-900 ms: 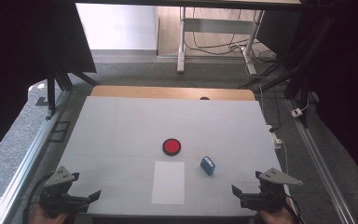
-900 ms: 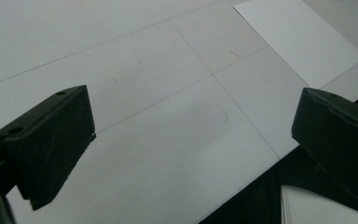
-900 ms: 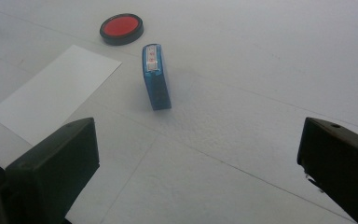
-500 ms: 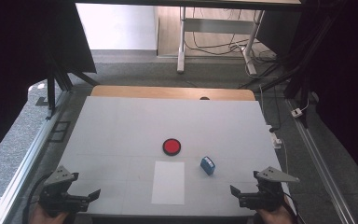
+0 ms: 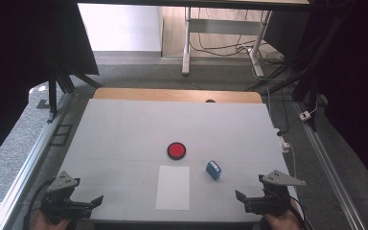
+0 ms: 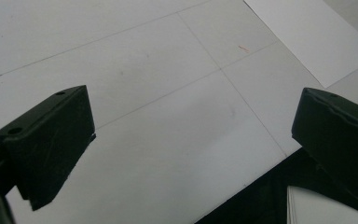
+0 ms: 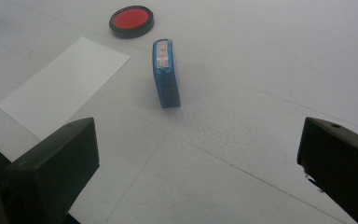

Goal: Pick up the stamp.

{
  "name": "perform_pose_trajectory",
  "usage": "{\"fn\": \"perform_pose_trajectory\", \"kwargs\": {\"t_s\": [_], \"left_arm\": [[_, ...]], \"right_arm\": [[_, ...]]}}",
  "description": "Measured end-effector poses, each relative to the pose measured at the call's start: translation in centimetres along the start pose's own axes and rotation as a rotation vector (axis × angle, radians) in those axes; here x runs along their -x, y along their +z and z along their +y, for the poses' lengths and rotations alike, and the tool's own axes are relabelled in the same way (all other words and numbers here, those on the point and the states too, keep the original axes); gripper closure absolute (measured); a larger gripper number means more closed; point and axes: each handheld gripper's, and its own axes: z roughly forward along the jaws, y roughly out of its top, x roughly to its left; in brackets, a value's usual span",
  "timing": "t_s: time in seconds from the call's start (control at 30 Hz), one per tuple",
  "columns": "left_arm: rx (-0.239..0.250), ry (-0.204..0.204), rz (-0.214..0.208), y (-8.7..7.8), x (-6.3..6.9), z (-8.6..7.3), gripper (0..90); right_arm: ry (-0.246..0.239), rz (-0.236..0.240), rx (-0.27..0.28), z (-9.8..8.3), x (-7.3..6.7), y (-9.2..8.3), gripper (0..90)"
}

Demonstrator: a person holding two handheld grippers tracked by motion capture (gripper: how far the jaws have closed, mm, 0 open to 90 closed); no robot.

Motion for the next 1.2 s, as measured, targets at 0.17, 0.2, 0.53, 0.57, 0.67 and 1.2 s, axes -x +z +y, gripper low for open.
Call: {"fn": "perform_pose_trajectory", "kwargs": {"t_s": [0.17,0.2,0.53,0.57,0.67,1.2], "left_arm": [[0.001,-0.004,-0.002,0.0,0.0,0.0,0.0],[0.001,-0.007,-0.002,0.0,0.0,0.0,0.0],[0.006,-0.004,-0.009,0.0,-0.1,0.0,0.0],[0.007,-0.003,-0.005,0.0,-0.1,0.0,0.0],[0.005,-0.003,-0.005,0.0,-0.1,0.0,0.0],[-0.007,0.009,0.009,0.2,0.1,0.0,0.0]], "right_arm": [[-0.061,0.006,0.009,0.4,-0.5,0.0,0.0],[-0.071,0.007,0.010,0.6,-0.6,0.0,0.0],[-0.101,0.038,0.008,1.0,-0.9,1.0,0.0],[-0.107,0.040,0.007,1.1,-1.0,1.0,0.0],[-0.110,0.043,0.005,1.2,-1.1,1.2,0.0],[-0.126,0.063,-0.046,2.8,-1.6,4.0,0.0]]}}
